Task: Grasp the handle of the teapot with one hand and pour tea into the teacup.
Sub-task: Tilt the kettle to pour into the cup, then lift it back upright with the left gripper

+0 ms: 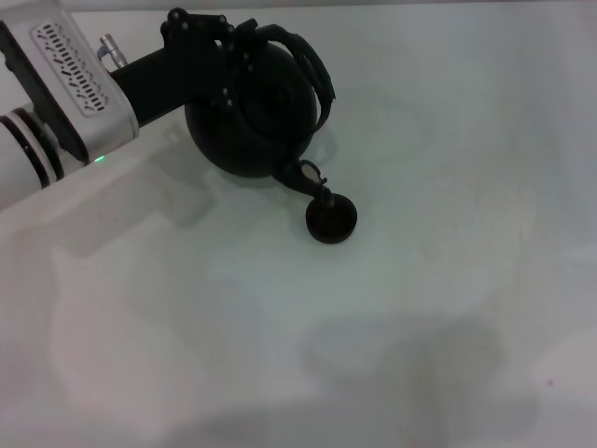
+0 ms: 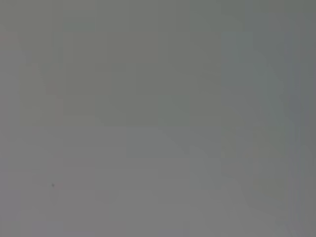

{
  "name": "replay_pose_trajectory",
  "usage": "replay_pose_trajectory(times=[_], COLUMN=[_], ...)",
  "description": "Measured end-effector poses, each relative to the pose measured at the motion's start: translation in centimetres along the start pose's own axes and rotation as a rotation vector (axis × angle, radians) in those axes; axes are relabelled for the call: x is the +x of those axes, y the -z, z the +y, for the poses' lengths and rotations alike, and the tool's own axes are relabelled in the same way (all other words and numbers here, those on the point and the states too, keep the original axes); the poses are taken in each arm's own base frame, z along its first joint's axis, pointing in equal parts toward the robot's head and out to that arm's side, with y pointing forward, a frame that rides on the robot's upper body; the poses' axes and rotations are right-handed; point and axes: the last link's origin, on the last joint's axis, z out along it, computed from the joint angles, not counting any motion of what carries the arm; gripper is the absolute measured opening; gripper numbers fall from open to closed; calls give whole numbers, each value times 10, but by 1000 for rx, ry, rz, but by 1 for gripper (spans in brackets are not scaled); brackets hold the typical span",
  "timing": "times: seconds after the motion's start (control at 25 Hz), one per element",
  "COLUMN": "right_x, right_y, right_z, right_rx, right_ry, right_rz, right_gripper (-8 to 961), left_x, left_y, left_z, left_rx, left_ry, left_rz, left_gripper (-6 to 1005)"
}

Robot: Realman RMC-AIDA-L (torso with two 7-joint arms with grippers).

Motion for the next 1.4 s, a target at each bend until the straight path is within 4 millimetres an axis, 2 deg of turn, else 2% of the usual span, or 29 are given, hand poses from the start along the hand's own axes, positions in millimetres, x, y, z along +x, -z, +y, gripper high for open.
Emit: replay_pose_trajectory(times=[1.4], right_x=[1], right_y=[2], right_z=[-4], right_rx=[12], right_ry=[-33], right_rz=[0], right_gripper=[855], left_x=[12], left_y=[-4], left_z=[-10], left_rx=[-24], left_ry=[-138], left_rz=[-3], left_gripper=[110])
